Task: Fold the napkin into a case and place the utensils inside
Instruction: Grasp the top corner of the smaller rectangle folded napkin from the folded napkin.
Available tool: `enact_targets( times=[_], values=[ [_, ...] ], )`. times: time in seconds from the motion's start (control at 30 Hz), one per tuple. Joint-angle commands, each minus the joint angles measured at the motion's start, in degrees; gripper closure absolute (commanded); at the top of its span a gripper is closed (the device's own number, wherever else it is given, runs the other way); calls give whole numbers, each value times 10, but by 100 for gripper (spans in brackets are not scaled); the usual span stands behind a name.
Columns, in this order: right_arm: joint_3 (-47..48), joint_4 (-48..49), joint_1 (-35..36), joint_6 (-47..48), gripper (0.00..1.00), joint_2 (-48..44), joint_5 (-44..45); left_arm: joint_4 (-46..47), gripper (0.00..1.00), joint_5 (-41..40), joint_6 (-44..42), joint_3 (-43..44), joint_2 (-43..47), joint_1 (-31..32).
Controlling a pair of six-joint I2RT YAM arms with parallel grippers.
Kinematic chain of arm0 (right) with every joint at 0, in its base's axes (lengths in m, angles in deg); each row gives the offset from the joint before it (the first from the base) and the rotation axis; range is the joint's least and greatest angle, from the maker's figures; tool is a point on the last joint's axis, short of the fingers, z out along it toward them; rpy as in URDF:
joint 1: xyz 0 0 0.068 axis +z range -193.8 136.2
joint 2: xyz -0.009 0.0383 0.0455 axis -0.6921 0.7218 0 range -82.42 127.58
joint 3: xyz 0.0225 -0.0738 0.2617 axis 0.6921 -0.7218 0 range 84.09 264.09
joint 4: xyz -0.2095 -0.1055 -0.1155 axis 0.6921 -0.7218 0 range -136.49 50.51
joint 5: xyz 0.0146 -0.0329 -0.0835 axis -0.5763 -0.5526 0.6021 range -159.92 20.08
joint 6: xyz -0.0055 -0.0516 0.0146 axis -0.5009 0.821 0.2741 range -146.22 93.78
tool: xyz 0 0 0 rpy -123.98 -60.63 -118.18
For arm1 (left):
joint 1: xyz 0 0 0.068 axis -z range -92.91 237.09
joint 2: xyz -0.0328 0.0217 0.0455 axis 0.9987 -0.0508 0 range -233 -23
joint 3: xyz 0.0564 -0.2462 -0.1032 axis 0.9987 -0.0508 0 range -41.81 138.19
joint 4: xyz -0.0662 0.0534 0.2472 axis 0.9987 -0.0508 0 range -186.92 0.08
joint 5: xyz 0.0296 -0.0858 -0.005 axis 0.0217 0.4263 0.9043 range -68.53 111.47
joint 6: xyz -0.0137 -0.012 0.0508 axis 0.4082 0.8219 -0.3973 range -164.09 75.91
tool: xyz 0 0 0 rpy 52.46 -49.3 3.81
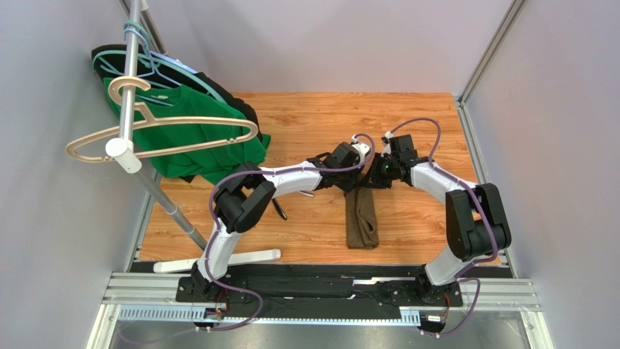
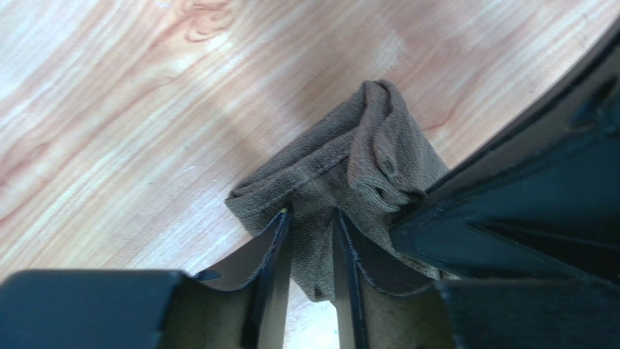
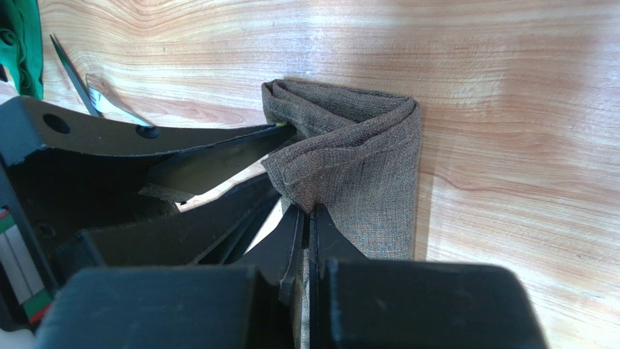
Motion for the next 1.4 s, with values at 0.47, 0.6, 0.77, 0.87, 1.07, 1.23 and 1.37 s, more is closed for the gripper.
enact_targets(
  times=[0.47,0.6,0.77,0.87,1.07,1.23,1.37],
  values=[
    [-14,13,-1,13,100,11,-49,54,100,9,86,-24,41,-15],
    [-16,19,0,10,100,21,-56,117,100,9,101,-59,64,-17],
    [-9,13,0,10,100,24,-55,182,100,1,107,-117,93,-18],
    [-8,13,1,10,100,27,-59,222,100,1,107,-142,106,-18],
    [-5,7,12,19,100,33,-58,252,100,1,115,-153,108,-18],
    [1,-6,19,28,100,37,-45,265,100,1,117,-161,111,-17],
    [8,-22,25,36,100,49,-32,275,100,-18,118,-171,115,-18]
  ],
)
